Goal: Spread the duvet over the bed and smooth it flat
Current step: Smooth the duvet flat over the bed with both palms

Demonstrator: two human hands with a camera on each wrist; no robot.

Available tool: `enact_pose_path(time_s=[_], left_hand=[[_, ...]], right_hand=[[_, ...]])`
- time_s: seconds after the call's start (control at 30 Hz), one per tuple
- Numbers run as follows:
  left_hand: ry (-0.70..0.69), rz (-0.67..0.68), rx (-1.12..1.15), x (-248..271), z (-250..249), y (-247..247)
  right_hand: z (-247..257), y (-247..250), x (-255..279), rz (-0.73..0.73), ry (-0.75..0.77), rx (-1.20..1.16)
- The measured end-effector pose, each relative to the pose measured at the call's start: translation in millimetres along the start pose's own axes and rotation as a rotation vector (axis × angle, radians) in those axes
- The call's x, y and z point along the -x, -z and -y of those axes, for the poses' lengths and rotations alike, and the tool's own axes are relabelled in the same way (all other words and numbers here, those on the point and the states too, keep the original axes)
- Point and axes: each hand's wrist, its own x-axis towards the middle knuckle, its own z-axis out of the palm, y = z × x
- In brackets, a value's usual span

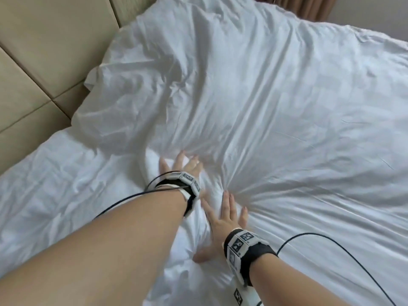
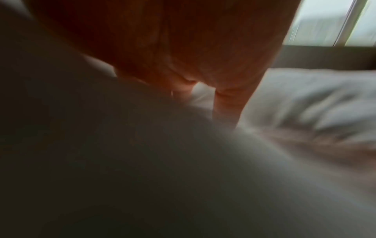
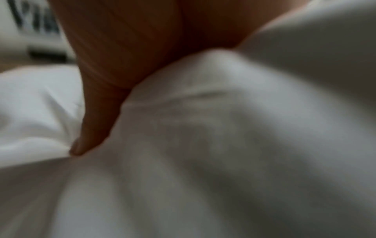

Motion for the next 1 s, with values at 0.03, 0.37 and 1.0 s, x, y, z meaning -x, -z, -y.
enact_pose_path(time_s=[0.03, 0.37, 1.0], left_hand=[[0.053, -0.015, 0.005, 2.2, 31.7, -4.5], [0.575, 0.126, 0.136, 61.9, 293.2, -31.8], [0.244, -0.097, 0.157, -142.5, 162.6, 170.2]], right_hand=[[-0.7, -1.4, -0.7, -0.007, 0.005, 0.0], [3.9, 64.2, -14.7, -0.223, -0.134, -0.237], [5.2, 145.6, -67.1, -0.426, -0.049, -0.475]])
